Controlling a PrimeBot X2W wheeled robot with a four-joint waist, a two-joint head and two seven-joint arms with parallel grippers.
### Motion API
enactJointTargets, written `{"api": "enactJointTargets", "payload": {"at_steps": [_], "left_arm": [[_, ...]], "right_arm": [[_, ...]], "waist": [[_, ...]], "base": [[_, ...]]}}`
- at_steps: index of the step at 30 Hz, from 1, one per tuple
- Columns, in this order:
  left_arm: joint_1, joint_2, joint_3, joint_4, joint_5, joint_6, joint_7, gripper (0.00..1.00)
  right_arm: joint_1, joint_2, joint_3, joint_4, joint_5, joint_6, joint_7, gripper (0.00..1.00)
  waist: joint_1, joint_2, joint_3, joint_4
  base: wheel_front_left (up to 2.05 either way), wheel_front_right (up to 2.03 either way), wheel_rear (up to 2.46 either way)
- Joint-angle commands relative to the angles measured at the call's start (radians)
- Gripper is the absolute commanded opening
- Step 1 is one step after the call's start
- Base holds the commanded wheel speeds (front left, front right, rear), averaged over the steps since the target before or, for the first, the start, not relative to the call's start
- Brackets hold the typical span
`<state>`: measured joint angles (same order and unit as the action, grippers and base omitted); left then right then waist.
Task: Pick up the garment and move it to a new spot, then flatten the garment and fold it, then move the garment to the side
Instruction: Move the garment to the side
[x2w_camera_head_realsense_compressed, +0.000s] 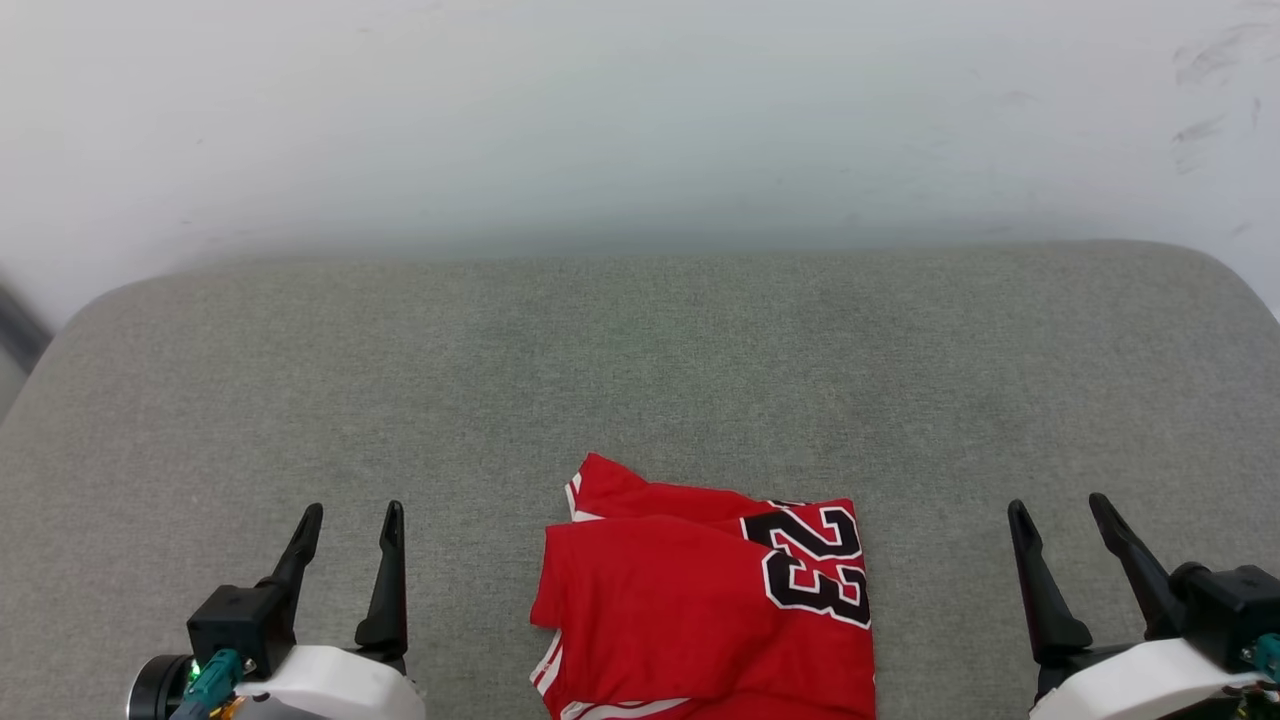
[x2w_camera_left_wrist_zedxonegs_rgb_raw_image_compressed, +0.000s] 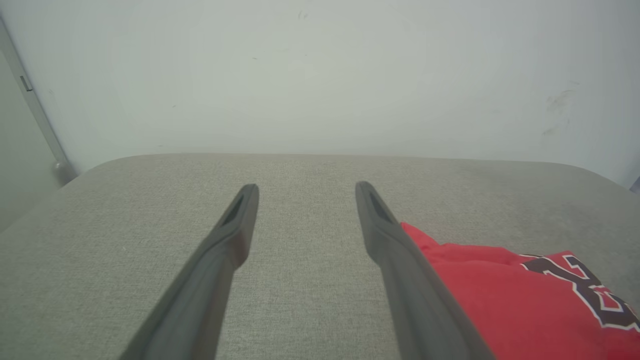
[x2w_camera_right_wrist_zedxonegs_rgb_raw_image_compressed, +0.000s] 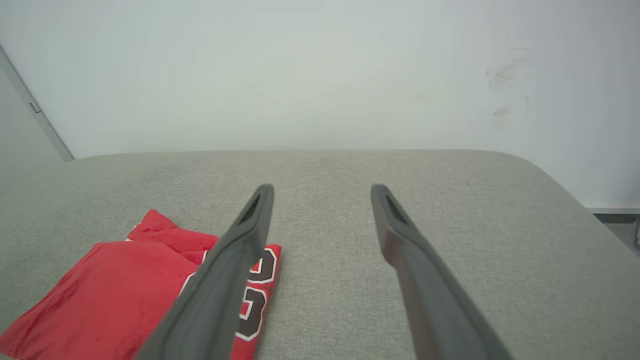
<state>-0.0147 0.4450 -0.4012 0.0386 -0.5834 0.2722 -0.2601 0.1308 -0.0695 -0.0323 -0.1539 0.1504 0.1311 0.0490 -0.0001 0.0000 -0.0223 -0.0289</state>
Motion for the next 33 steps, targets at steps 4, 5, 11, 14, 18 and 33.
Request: {"api": "enactJointTargets", "payload": {"at_steps": [4,5,11,14,18,33], "left_arm": [[-0.017,-0.005,0.009,0.004,0.009,-0.007,-0.006,1.0],[-0.017,-0.005,0.012,0.004,0.011,-0.007,-0.006,1.0],[-0.027,-0.013,0.039,-0.015,0.018,-0.004,-0.007,1.0],[-0.039,-0.024,0.049,-0.022,0.026,-0.013,-0.007,1.0],[-0.072,-0.044,0.051,-0.026,0.041,-0.033,-0.006,1.0],[-0.17,-0.119,0.067,0.021,0.094,-0.108,-0.005,1.0]], "right_arm": [[0.024,0.008,-0.017,0.011,0.068,-0.001,0.05,1.0],[0.022,0.007,-0.032,0.015,0.093,-0.001,0.072,1.0],[-0.034,-0.039,-0.147,0.115,0.279,-0.001,0.314,1.0],[-0.072,-0.073,-0.167,0.191,0.412,-0.001,0.492,1.0],[-0.122,-0.075,-0.227,0.271,0.534,-0.001,0.684,1.0],[-0.298,0.007,-0.147,0.519,0.733,-0.001,0.859,1.0]], "waist": [[0.0001,0.0,0.004,0.002],[0.0001,0.0,0.006,0.001],[0.0001,0.0,0.035,0.009],[0.0001,0.0,0.059,0.029],[0.0001,0.0,0.098,0.071],[0.0001,0.0,0.205,0.197]], "base": [[0.0,0.0,0.0],[0.0,0.0,0.0],[0.0,0.0,0.0],[0.0,0.0,0.0],[0.0,0.0,0.0],[0.0,0.0,0.0]]}}
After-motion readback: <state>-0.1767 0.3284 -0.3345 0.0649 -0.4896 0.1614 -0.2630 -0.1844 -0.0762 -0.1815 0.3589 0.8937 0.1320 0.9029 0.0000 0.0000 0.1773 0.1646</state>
